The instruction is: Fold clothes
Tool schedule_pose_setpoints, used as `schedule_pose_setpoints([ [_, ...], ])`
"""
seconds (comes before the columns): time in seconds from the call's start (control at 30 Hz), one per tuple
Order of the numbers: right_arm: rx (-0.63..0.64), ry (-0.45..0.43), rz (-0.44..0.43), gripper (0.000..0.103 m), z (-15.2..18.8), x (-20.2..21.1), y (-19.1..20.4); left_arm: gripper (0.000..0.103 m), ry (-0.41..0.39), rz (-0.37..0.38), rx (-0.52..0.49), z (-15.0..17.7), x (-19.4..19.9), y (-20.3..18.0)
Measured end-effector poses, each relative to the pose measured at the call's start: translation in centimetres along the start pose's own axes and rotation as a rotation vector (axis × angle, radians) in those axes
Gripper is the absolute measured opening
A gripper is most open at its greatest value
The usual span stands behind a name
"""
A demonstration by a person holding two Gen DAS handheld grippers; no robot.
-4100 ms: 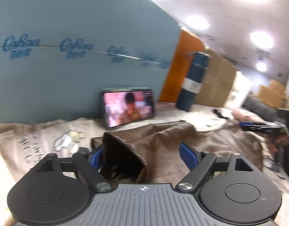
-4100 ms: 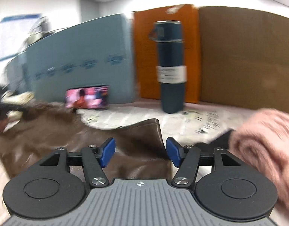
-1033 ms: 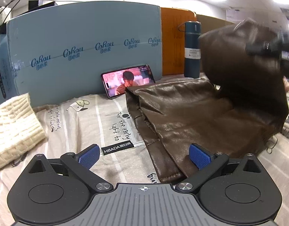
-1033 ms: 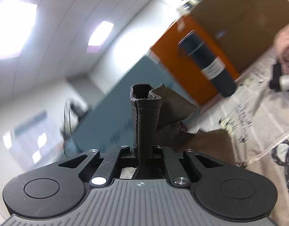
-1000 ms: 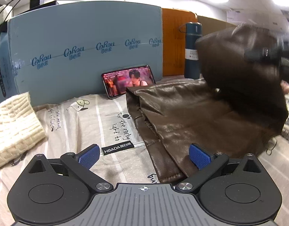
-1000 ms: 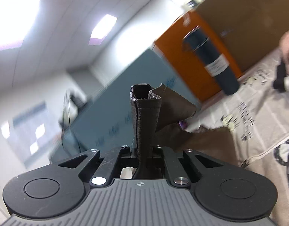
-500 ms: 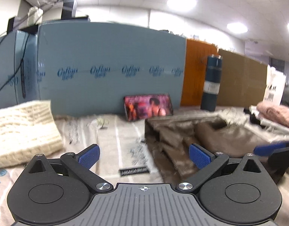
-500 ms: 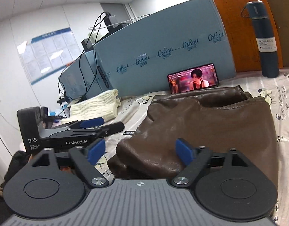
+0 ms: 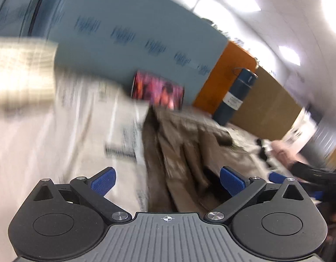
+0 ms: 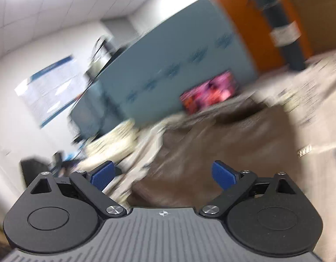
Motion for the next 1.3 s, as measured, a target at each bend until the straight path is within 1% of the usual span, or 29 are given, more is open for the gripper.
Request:
schedule_pose_setpoints([
  [0.07,-0.03,-0.033,0.077,0.097,-0.8,0.8,-2.0,0.103,0.078,0.05,0.118,0.9,0.0,0.3],
  [0.1,-0.045,-0.049,0.116,0.097,-1.2,1.2,-3.0,0.103,0.105,0.066,0.156,1.4,0.1,0.3],
  [0.17,-0.084,-0.066,0.189,0.097,-1.9,1.6,-5.0,0.103,0.144,0.086,0.215,2.4,0.1,0.1],
  [0.23,-0.12,-0.055,0.23,0.097,-2.4,1.3,-6.6,0.103,0.18,0.117,0.255,3.2,-0.4,-0.4],
  [0.3,-0.142,-0.032,0.25,0.097,-2.6,0.7,-7.9,0.103,0.208,0.153,0.289,3.8,-1.0,-0.9],
  [0.33,-0.155,-0.021,0.256,0.097,-2.7,0.2,-8.3,0.103,0.211,0.156,0.303,3.9,-1.4,-1.1],
  [0.47,-0.177,0.022,0.254,0.097,-3.1,-1.9,-9.1,0.103,0.175,0.151,0.365,3.5,-2.5,-1.1],
  [0.6,-0.18,0.069,0.267,0.097,-3.5,-3.7,-9.5,0.103,0.105,0.156,0.452,2.8,-3.1,-0.8],
  [0.7,-0.175,0.1,0.27,0.097,-3.6,-5.0,-9.6,0.103,0.071,0.143,0.46,2.3,-3.8,-1.1],
  [0.77,-0.169,0.113,0.281,0.097,-3.6,-5.7,-9.7,0.103,0.05,0.117,0.456,2.0,-4.0,-1.5],
  [0.87,-0.149,0.123,0.29,0.097,-3.6,-6.3,-9.5,0.103,0.031,0.097,0.421,1.3,-4.1,-2.3],
  [0.9,-0.143,0.126,0.293,0.097,-3.6,-6.4,-9.5,0.103,0.01,0.113,0.393,1.0,-3.9,-2.8],
  [1.0,-0.12,0.139,0.298,0.097,-3.7,-6.7,-9.4,0.103,-0.003,0.143,0.274,-0.1,-4.5,-4.3],
  [1.13,-0.106,0.144,0.309,0.096,-3.7,-6.9,-9.5,0.103,0.09,0.069,0.384,0.0,-6.8,-2.7],
  [1.17,-0.101,0.145,0.312,0.096,-3.8,-7.0,-9.4,0.103,0.075,0.076,0.391,-0.1,-6.7,-2.7],
  [1.27,-0.087,0.15,0.313,0.095,-3.8,-7.1,-9.5,0.103,0.069,0.069,0.376,0.0,-6.5,-3.4],
  [1.3,-0.081,0.15,0.315,0.093,-3.9,-7.3,-9.5,0.103,0.064,0.089,0.373,0.0,-6.5,-3.5],
])
Point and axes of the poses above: each gripper's, at about its wrist camera, not at the fingertips, and x roughly against the way its jaws point, y to its left, z to its underside, the point moved 4 cm from there along -x, roughly the way its jaws point, and after that the axes turned 2 degrees about x, right-handed, at the moved point
